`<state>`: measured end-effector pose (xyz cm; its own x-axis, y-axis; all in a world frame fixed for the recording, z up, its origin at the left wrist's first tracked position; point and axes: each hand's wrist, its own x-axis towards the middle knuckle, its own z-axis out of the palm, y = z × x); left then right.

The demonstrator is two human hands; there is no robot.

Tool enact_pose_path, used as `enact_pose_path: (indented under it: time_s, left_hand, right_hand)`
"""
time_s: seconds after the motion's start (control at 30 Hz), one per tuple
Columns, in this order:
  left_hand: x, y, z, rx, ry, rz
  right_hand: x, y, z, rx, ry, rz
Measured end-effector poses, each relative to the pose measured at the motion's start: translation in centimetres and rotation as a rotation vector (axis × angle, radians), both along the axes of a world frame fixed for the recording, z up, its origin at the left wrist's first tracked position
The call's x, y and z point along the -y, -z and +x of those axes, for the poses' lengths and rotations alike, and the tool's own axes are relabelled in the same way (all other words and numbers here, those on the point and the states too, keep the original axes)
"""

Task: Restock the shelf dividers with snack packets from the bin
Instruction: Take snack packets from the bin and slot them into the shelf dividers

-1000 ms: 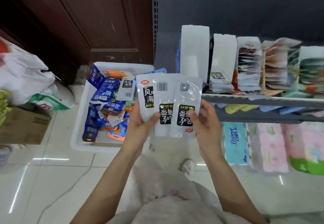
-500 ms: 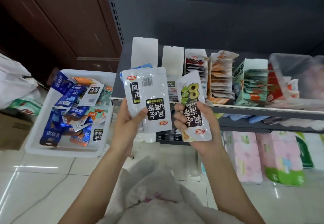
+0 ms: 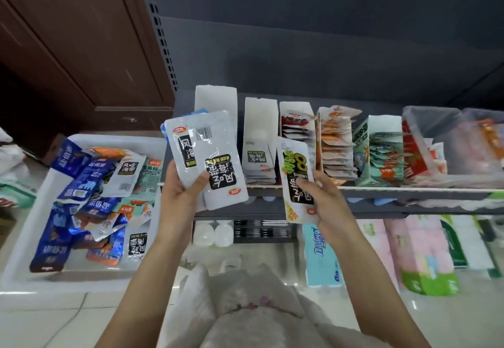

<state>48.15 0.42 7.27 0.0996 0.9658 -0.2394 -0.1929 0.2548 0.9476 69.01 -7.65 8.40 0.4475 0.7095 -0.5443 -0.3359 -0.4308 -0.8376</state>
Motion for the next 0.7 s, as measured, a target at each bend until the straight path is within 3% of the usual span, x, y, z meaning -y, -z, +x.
enact_pose_path:
  time_s: [0.1,0.13,0.23,0.27,0.4,0.47,0.57,0.7]
  left_hand:
    - [-1.1,0.4,-0.4,0.019,-0.014,0.001]
    - [-1.4,0.4,-0.6,0.025,-0.015,0.001]
    - [-2.0,0.5,-0.9,0.023,-0.015,0.0]
    - [-2.1,0.5,-1.0,0.02,-0.022,-0.006]
    - [-2.5,0.4,-0.9,0.002,-0.033,-0.02]
    - [-2.6,0.3,-0.9,-0.003,-0.035,-0.023]
    - [-2.9,0.2,-0.8,-0.004,-0.016,-0.012]
    - [-3.4,0.3,-0.2,-0.002,0.008,-0.004]
  right_hand:
    - [-2.0,-2.4,0.8,0.154,-0.24,0.115]
    - [-3.0,-3.1,0.8,0.337,-0.293,0.12]
    - [-5.7,-3.6,0.8,1.213,-0.344,-0.018]
    - [-6.4,-3.5,0.6,1.424,-0.351,-0.055]
    - [-8.8,-1.4,-1.5,1.857,-0.519,-0.095]
    - [-9.8,-0.2,-2.5,1.909,-0.676,-0.103]
    - [-10.1,2.0,-3.1,1.693,-0.889,-0.145]
    - [-8.6,2.5,-2.5,1.555,-0.822,0.06]
